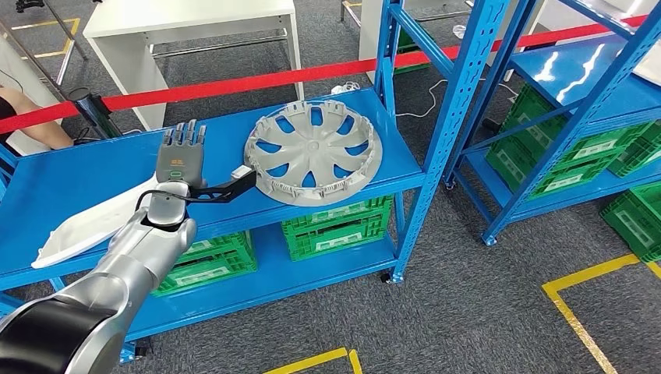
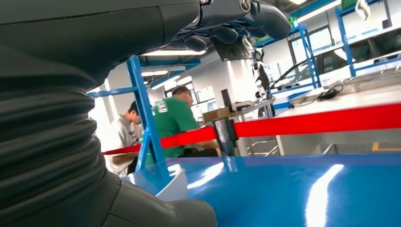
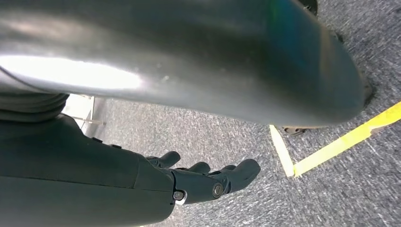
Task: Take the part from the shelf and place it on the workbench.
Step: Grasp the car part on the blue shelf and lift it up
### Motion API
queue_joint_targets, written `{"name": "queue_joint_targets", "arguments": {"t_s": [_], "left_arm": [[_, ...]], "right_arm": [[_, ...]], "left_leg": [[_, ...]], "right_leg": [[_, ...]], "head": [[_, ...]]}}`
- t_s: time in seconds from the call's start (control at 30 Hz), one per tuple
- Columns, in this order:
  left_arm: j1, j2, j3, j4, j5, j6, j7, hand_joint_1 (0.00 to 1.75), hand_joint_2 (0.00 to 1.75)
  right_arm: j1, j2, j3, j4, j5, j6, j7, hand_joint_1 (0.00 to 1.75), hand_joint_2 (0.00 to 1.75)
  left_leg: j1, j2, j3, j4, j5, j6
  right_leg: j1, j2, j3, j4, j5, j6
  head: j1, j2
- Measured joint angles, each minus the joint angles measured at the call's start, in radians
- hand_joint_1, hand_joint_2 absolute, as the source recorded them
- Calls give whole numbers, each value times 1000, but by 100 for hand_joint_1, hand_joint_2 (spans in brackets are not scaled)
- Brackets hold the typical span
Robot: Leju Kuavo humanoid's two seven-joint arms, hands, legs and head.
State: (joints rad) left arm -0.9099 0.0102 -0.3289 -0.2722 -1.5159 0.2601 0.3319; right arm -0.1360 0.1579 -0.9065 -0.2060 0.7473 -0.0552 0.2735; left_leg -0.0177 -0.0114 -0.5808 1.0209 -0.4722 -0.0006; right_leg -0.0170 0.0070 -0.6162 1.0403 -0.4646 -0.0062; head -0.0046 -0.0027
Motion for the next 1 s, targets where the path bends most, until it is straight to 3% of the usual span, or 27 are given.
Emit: {"name": "queue_joint_targets", "arguments": {"t_s": [0.33,0.63,1.0], "left_arm": [[7,50,38,11,19,-57,6,0,175],[72,61,95,19,55,-92,21,0,175],[120,84,125,23,35,67,30,0,175]], "right_arm": [[-4,0,-1,0,-2,-20,0,0,0],[-5,0,-9,0,-9,-48,0,0,0],[-6,-4,-26,0,-11,-62,0,0,0]], "left_leg": [[0,0,0,0,0,0],[0,0,0,0,0,0],[0,0,0,0,0,0]], "right_leg": [[0,0,0,0,0,0],[0,0,0,-1,0,0],[0,0,0,-1,0,0]], "head": [[0,0],[0,0],[0,0]]}}
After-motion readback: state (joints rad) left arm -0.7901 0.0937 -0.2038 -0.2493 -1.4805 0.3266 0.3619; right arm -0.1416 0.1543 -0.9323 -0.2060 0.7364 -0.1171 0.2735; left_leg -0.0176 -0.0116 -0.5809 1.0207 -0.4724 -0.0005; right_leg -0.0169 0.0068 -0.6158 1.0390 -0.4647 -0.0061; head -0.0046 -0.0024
